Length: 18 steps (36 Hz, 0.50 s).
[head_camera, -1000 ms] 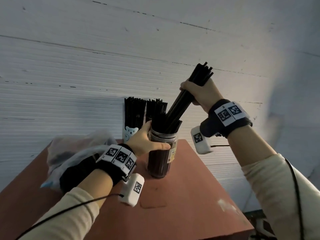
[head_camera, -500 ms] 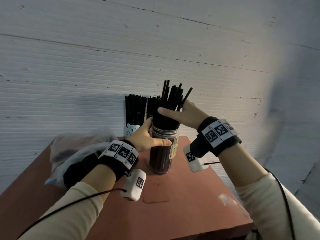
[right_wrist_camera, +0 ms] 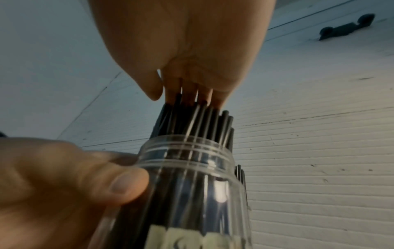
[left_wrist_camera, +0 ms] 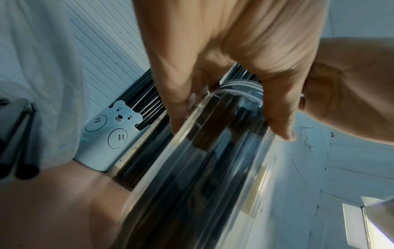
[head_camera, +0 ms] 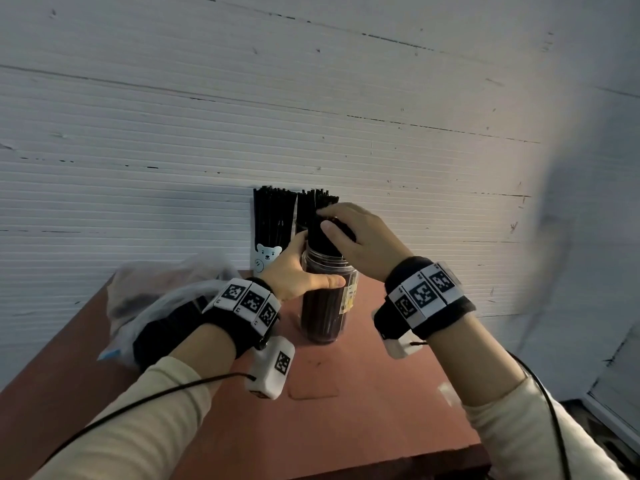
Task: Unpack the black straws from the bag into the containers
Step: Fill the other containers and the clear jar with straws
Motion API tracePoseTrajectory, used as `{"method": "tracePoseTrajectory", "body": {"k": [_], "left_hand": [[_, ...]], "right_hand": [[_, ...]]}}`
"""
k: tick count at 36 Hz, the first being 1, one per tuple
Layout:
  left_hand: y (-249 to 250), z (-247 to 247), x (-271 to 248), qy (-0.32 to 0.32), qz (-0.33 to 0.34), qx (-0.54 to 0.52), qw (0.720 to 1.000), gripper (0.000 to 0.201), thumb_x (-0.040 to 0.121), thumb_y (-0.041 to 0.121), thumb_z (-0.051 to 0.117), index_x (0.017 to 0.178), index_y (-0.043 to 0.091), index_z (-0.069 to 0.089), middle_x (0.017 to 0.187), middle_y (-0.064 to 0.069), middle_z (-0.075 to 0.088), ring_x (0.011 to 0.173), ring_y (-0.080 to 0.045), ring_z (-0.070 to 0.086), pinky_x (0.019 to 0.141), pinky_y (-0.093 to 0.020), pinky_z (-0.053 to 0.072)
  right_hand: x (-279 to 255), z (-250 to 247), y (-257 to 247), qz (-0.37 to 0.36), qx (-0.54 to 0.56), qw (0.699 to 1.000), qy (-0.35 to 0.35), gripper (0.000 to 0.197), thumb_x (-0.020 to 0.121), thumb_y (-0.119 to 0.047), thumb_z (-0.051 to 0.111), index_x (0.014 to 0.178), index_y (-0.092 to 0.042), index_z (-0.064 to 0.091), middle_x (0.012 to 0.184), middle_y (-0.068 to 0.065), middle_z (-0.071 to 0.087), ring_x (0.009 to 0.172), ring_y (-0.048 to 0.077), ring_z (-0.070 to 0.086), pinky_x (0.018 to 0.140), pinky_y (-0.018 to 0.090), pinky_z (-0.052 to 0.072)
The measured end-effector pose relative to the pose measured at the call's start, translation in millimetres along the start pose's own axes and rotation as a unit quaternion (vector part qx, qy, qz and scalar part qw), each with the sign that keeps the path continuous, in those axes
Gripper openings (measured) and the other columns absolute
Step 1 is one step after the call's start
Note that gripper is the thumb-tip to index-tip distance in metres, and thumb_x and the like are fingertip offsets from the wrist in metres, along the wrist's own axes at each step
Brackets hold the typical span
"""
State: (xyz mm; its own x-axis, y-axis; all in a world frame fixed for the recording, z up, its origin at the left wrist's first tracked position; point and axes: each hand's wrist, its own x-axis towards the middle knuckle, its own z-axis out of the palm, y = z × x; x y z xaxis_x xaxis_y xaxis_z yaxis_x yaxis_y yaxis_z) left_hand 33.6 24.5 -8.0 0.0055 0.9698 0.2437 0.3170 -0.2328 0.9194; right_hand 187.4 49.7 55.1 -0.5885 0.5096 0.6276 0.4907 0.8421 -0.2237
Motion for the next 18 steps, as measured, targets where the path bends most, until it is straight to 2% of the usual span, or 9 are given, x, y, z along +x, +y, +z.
{"method": "tracePoseTrajectory", "body": {"k": [3, 6, 8, 11, 13, 15, 17, 18], "left_hand": [[-1, 3, -2, 0.012, -0.001, -0.007, 1.000, 0.097, 0.070, 0.017, 0.086, 0.146, 0.022, 0.027, 0.121, 0.013, 0.057, 0.109, -0.001, 0.055, 0.095, -0.021, 0.040], [-1, 5, -1, 0.015, -0.005, -0.001, 1.000, 0.096, 0.072, 0.017, 0.084, 0.147, 0.020, 0.024, 0.118, 0.013, 0.053, 0.108, -0.004, 0.053, 0.093, -0.020, 0.037], [-1, 5, -1, 0.015, -0.008, 0.005, 1.000, 0.096, 0.072, 0.019, 0.084, 0.147, 0.021, 0.024, 0.117, 0.013, 0.053, 0.111, -0.006, 0.053, 0.093, -0.022, 0.037], [-2, 6, -2, 0.020, -0.016, 0.015, 1.000, 0.092, 0.073, 0.023, 0.084, 0.145, 0.022, 0.027, 0.118, 0.012, 0.056, 0.113, -0.007, 0.055, 0.088, -0.017, 0.039], [-1, 7, -4, 0.023, -0.016, 0.017, 0.999, 0.091, 0.074, 0.024, 0.083, 0.145, 0.022, 0.027, 0.121, 0.011, 0.056, 0.112, -0.005, 0.054, 0.081, -0.010, 0.038], [0, 7, -6, 0.025, -0.016, 0.024, 0.999, 0.093, 0.075, 0.024, 0.082, 0.147, 0.021, 0.024, 0.121, 0.012, 0.054, 0.112, -0.003, 0.053, 0.077, -0.007, 0.038], [-1, 6, -7, 0.019, -0.015, 0.021, 0.999, 0.099, 0.075, 0.025, 0.082, 0.151, 0.021, 0.019, 0.126, 0.012, 0.052, 0.120, -0.005, 0.050, 0.089, -0.010, 0.036], [-1, 4, -8, 0.013, -0.013, 0.025, 1.000, 0.104, 0.074, 0.029, 0.083, 0.153, 0.021, 0.015, 0.133, 0.012, 0.048, 0.126, -0.005, 0.045, 0.098, -0.016, 0.035]], "right_hand": [[3, -4, 1, -0.008, 0.023, 0.999, 0.042, 0.049, 0.100, -0.026, 0.045, 0.146, -0.015, 0.035, 0.150, 0.000, 0.037, 0.137, 0.011, 0.034, 0.107, 0.015, 0.022], [9, -5, -2, -0.036, 0.018, 0.999, 0.014, 0.051, 0.102, -0.024, 0.040, 0.151, -0.019, 0.026, 0.159, -0.004, 0.020, 0.145, 0.007, 0.019, 0.113, 0.015, 0.014], [11, -3, -3, -0.032, -0.012, 0.998, -0.044, 0.048, 0.103, -0.027, 0.038, 0.150, -0.020, 0.029, 0.157, -0.005, 0.025, 0.145, 0.009, 0.020, 0.116, 0.021, 0.016], [8, 1, -3, -0.016, -0.069, 0.992, -0.101, 0.043, 0.102, -0.034, 0.039, 0.142, -0.020, 0.045, 0.146, -0.003, 0.046, 0.138, 0.013, 0.037, 0.114, 0.032, 0.029], [6, 1, -4, -0.006, -0.064, 0.994, -0.090, 0.042, 0.101, -0.035, 0.041, 0.140, -0.019, 0.048, 0.143, -0.003, 0.049, 0.133, 0.014, 0.042, 0.111, 0.026, 0.031], [4, -1, -7, 0.002, -0.041, 0.996, -0.073, 0.045, 0.101, -0.035, 0.041, 0.143, -0.020, 0.043, 0.146, -0.002, 0.045, 0.135, 0.013, 0.040, 0.107, 0.021, 0.027], [2, -3, -13, 0.001, -0.021, 0.999, -0.048, 0.049, 0.101, -0.034, 0.043, 0.146, -0.018, 0.036, 0.149, 0.000, 0.042, 0.137, 0.014, 0.036, 0.108, 0.021, 0.025], [2, -4, -16, -0.003, -0.014, 0.999, -0.029, 0.050, 0.101, -0.033, 0.044, 0.146, -0.016, 0.035, 0.149, 0.001, 0.041, 0.137, 0.015, 0.036, 0.109, 0.022, 0.025]]}}
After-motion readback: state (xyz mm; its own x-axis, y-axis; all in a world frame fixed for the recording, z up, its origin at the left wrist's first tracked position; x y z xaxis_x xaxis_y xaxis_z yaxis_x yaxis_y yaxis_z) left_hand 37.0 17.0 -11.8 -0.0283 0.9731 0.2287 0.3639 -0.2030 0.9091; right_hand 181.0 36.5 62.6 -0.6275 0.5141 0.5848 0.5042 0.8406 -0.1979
